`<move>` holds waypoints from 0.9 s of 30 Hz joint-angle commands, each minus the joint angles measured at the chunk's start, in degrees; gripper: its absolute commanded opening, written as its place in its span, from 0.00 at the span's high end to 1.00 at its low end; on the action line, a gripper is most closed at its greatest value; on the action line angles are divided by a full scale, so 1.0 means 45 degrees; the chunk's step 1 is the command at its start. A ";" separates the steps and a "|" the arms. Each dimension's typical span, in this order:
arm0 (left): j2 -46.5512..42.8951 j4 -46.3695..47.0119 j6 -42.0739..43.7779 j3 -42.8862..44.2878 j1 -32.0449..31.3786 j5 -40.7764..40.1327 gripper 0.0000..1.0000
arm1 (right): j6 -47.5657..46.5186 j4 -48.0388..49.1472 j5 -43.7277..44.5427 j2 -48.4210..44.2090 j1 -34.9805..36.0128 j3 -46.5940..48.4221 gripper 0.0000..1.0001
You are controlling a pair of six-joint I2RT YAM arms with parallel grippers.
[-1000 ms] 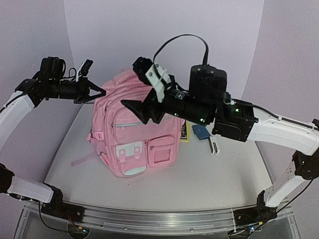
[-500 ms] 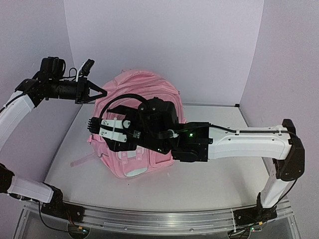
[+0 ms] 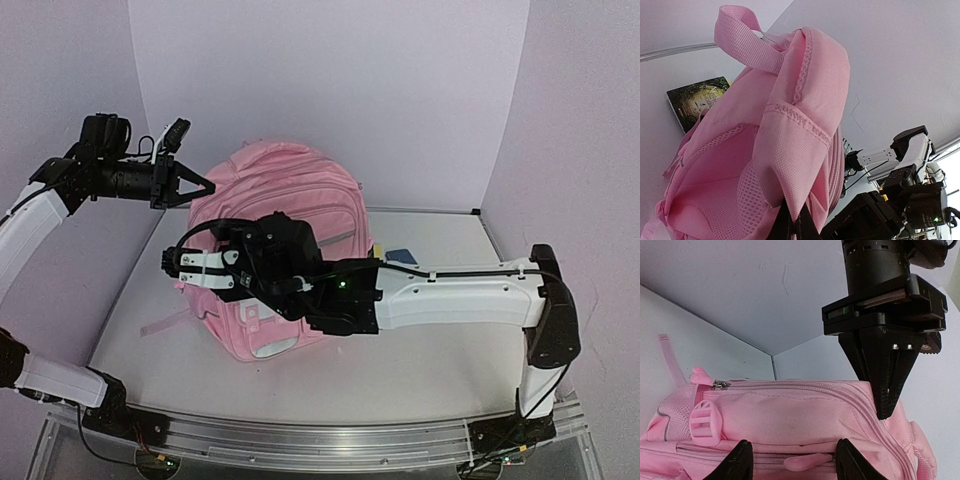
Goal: Pack the student bag
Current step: Unzip the student bag at the center of the board.
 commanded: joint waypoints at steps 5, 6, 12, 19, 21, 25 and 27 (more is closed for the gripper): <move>-0.0467 0.1180 0.0250 0.1142 0.0016 0.0701 1.00 | -0.1012 0.1460 0.2113 0.0757 0.0085 0.1193 0.61; -0.0482 0.1176 0.0258 0.1150 0.0020 0.0710 1.00 | -0.1033 0.1574 0.2180 0.0809 0.0086 0.1300 0.64; -0.0555 0.1077 0.0357 0.1196 0.0018 0.0662 1.00 | -0.0941 0.1832 0.2207 0.1013 0.0071 0.1818 0.78; -0.0750 0.0918 0.0613 0.1053 0.0020 -0.0035 1.00 | -0.0030 0.1840 0.1764 0.0942 0.0069 0.2089 1.00; -0.0855 0.0902 0.0729 0.0936 0.0017 -0.0524 1.00 | 0.0827 0.1854 0.1757 0.0848 0.0068 0.2296 1.00; -0.1097 0.0993 0.0873 0.0532 0.0010 -0.1750 1.00 | 0.2810 0.1860 0.2262 0.0631 0.0035 0.2630 1.00; -0.1241 0.1160 0.0923 0.0287 0.0019 -0.2319 1.00 | 0.3754 0.1871 0.2658 0.0470 -0.0038 0.2686 1.00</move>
